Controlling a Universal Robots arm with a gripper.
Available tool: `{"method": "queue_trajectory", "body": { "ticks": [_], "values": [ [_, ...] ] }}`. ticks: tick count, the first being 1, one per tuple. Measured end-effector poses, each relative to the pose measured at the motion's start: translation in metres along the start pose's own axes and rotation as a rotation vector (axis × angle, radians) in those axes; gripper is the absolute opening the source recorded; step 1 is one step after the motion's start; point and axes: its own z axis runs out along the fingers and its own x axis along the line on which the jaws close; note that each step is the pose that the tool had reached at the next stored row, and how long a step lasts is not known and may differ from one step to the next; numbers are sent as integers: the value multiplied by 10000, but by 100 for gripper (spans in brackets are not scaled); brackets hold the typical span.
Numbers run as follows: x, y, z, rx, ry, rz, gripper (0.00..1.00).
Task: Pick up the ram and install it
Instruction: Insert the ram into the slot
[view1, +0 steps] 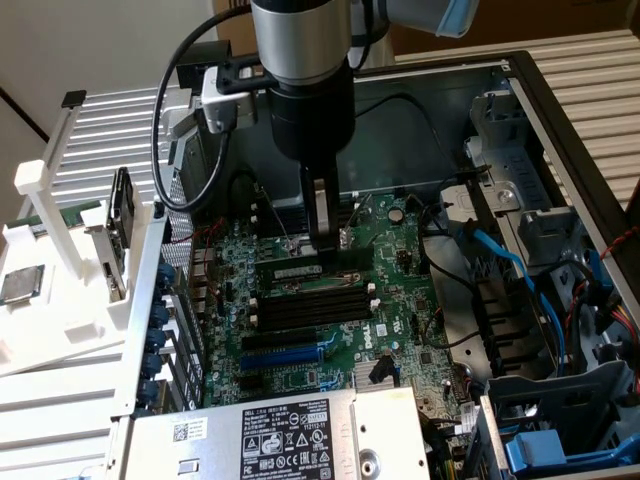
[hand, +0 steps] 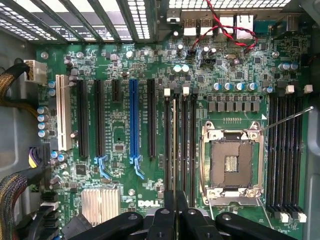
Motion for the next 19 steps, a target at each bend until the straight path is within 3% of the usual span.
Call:
{"method": "queue_trajectory", "body": {
  "ticks": [4,5,11,13,19],
  "values": [
    [43,-1,11,-34,-123,7,12],
    [55,0,19,-55,-210,12,12],
    [73,1,54,-119,-430,25,12],
    [82,1,61,-145,-459,26,12],
    [97,1,68,-160,-460,27,12]
  ]
}}
